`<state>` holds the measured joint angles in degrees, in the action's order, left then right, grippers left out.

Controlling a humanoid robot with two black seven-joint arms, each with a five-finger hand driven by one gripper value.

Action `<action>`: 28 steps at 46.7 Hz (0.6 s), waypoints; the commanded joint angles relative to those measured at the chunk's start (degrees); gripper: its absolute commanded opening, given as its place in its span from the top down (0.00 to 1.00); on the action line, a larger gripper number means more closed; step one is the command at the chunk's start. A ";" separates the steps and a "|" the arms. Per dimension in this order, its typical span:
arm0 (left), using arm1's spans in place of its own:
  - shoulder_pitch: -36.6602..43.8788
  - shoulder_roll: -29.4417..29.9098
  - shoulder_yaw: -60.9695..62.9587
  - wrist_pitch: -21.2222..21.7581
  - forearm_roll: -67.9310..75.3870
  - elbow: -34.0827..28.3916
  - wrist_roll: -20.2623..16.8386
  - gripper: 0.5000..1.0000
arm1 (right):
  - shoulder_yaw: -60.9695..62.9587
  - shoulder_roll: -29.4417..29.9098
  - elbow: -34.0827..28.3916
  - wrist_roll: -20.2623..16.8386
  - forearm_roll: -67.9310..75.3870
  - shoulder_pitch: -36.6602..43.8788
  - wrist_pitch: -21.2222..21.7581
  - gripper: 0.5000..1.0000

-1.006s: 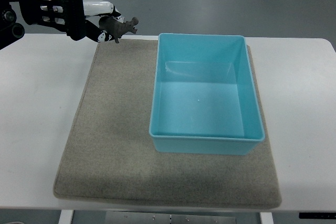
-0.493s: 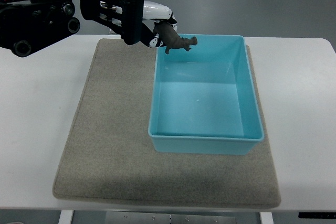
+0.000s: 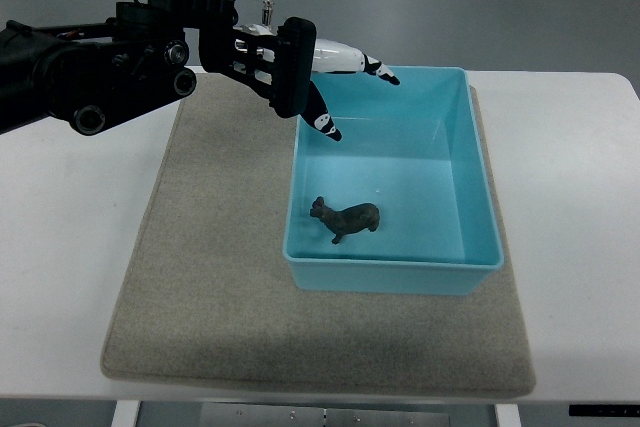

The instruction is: Place brown hippo in blue box with left hand

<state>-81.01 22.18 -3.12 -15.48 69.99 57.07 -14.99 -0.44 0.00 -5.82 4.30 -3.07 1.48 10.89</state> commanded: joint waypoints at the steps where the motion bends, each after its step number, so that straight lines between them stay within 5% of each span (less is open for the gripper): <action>1: -0.64 2.69 -0.04 0.62 -6.16 -0.29 -0.03 0.01 | 0.00 0.00 0.02 0.01 0.00 0.01 0.01 0.13; 16: 1.11 10.07 0.49 -0.69 -40.70 -5.73 0.05 0.00 | 0.00 0.00 0.02 0.01 0.00 0.01 0.01 0.13; 28: 6.38 10.96 -0.92 -8.69 -59.60 -12.06 2.77 0.00 | 0.00 0.00 0.02 0.01 0.00 0.01 0.01 0.13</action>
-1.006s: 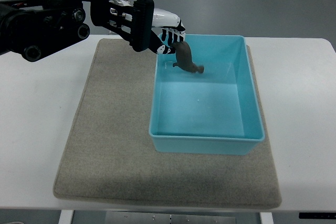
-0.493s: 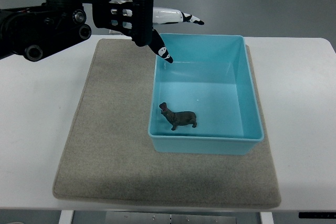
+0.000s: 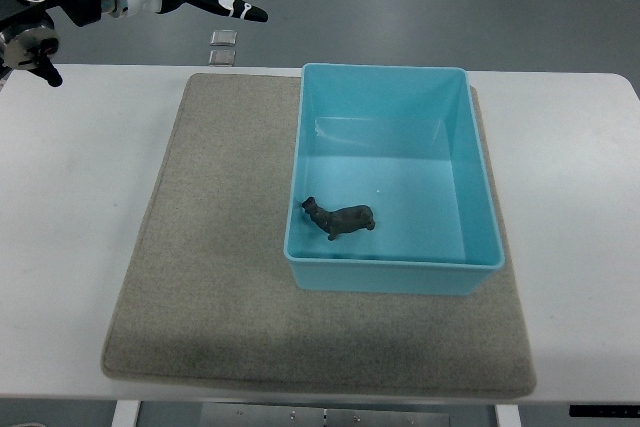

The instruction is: Place brown hippo in blue box with left hand

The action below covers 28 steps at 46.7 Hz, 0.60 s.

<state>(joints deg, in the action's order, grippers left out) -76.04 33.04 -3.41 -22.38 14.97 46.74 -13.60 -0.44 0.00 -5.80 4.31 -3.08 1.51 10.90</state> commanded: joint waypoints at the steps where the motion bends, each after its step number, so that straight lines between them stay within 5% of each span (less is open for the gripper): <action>1: 2.03 0.09 -0.98 -2.14 -6.25 -2.35 1.91 0.00 | 0.00 0.00 0.00 0.00 0.00 -0.01 0.00 0.13; 13: 10.99 -0.09 -10.21 -12.33 -21.03 -10.53 7.09 0.00 | 0.00 0.00 0.00 0.00 0.00 -0.01 0.00 0.13; 28: 22.34 -1.58 -29.37 -12.62 -22.17 -11.41 14.92 0.00 | 0.00 0.00 0.00 0.00 0.00 -0.01 0.00 0.13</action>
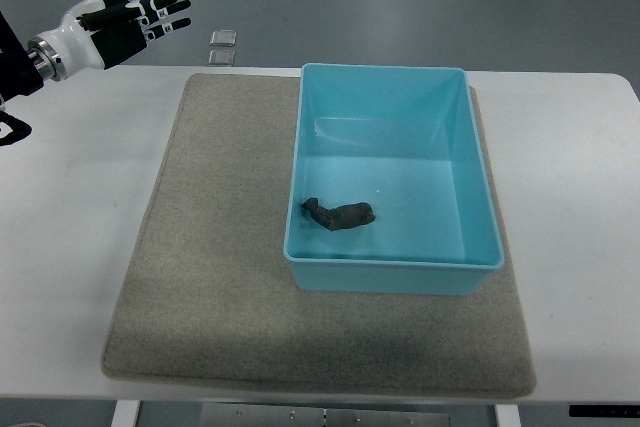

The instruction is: Place brown hippo in blue box with left hand

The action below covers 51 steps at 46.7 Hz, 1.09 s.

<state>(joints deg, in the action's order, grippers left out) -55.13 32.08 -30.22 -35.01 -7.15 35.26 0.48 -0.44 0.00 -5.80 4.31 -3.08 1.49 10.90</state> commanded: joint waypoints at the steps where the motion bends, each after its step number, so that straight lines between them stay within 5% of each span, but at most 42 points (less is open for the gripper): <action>1: 1.69 -0.97 -3.26 0.01 -0.06 0.07 1.01 0.00 | 0.00 0.00 0.00 0.00 0.00 0.00 0.00 0.13; 51: 4.51 -0.88 -4.67 0.01 -3.13 -3.18 1.89 0.00 | 0.09 0.00 -0.62 -0.09 -0.09 0.00 0.09 0.13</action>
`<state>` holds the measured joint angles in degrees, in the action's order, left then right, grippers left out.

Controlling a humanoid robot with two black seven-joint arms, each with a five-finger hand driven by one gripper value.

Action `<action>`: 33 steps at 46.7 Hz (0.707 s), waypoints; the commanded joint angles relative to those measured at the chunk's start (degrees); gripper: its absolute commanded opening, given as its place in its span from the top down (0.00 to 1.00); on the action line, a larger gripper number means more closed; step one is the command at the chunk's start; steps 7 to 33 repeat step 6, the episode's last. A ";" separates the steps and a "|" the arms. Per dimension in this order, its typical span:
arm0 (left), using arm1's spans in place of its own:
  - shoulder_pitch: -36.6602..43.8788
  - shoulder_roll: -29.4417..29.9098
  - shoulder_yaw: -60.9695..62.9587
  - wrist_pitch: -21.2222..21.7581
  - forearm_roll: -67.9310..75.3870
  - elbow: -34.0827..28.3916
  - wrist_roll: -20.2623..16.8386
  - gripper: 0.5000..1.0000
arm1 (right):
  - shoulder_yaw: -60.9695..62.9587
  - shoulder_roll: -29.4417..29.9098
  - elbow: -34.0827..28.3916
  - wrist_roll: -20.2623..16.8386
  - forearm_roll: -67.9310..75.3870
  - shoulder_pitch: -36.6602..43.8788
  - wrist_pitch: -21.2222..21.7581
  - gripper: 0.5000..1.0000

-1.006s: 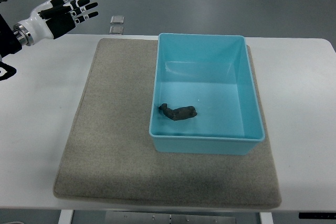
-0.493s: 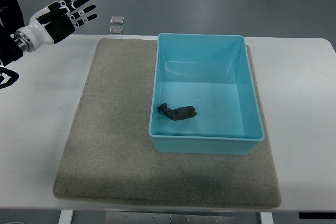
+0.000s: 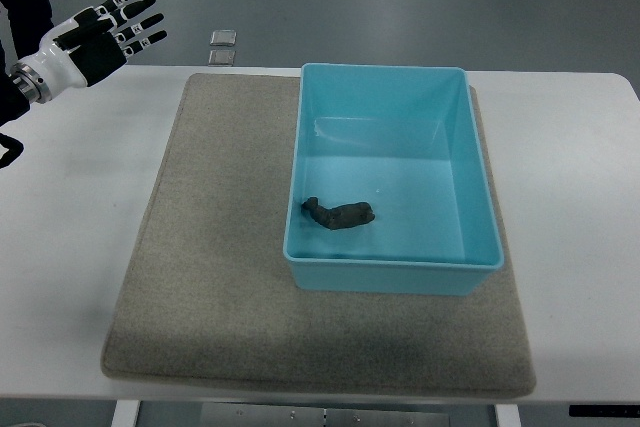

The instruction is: Place brown hippo in blue box with left hand

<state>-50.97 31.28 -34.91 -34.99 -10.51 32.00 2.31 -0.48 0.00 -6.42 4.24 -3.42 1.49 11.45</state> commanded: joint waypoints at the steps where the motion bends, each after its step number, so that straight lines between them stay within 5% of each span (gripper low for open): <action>1: 0.35 -0.08 0.02 -0.01 0.23 0.08 0.06 0.00 | 0.30 0.00 0.00 0.07 0.43 0.09 -0.55 0.13; 33: 0.35 -0.08 0.11 -0.01 0.31 0.08 0.15 0.00 | 0.48 0.00 0.18 -0.02 0.52 0.09 -0.55 0.13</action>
